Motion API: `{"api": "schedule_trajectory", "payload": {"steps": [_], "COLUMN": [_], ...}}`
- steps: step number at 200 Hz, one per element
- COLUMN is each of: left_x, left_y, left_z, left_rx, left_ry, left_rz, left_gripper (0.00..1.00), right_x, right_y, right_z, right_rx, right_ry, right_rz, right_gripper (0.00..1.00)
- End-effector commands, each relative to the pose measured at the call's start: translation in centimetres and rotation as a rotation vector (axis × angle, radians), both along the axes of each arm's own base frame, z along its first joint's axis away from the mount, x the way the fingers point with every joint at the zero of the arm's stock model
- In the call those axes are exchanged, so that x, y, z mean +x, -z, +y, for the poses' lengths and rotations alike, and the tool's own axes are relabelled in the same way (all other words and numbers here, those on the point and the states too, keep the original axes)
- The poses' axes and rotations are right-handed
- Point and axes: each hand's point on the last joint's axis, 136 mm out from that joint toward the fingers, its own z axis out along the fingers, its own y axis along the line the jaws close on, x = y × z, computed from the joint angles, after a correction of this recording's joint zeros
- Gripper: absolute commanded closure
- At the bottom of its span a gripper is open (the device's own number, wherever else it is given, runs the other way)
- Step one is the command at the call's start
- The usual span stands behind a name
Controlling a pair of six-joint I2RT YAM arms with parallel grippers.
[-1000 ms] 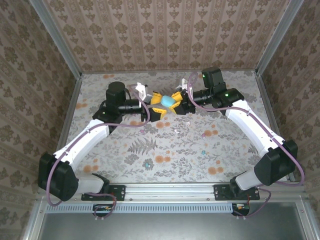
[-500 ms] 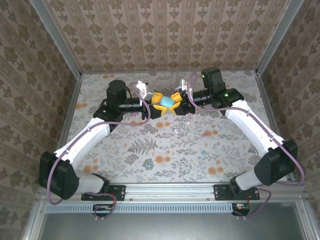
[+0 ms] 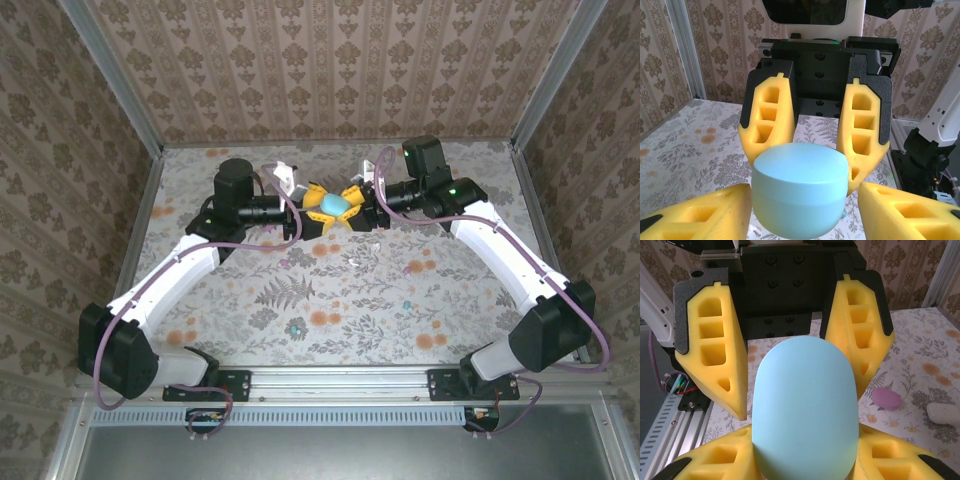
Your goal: Insert the wireless bluetooth earbuds into the charging case
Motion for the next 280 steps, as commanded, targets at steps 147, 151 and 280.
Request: {"api": "schedule_trajectory", "payload": {"steps": [147,151,280], "left_x": [-0.7,-0.7,-0.8], "left_y": [-0.8,-0.8,-1.0], "left_z": [-0.7,-0.8,-0.7], "left_rx": [-0.013,-0.013,-0.018], "left_ry": [0.05,0.052,0.048], "left_rz": [-0.02,-0.02,-0.036], "left_gripper": [0.49,0.49,0.59], "right_x": [-0.7,-0.7,0.2], "right_y": [-1.1,-1.1,-0.8], "right_z": [0.2,0.2,-0.2], "right_rx": [0.029,0.028,0.003], "right_ry": [-0.017,-0.016,0.055], "right_rz": [-0.033,-0.032,-0.036], "right_gripper": [0.65,0.65,0.53]}}
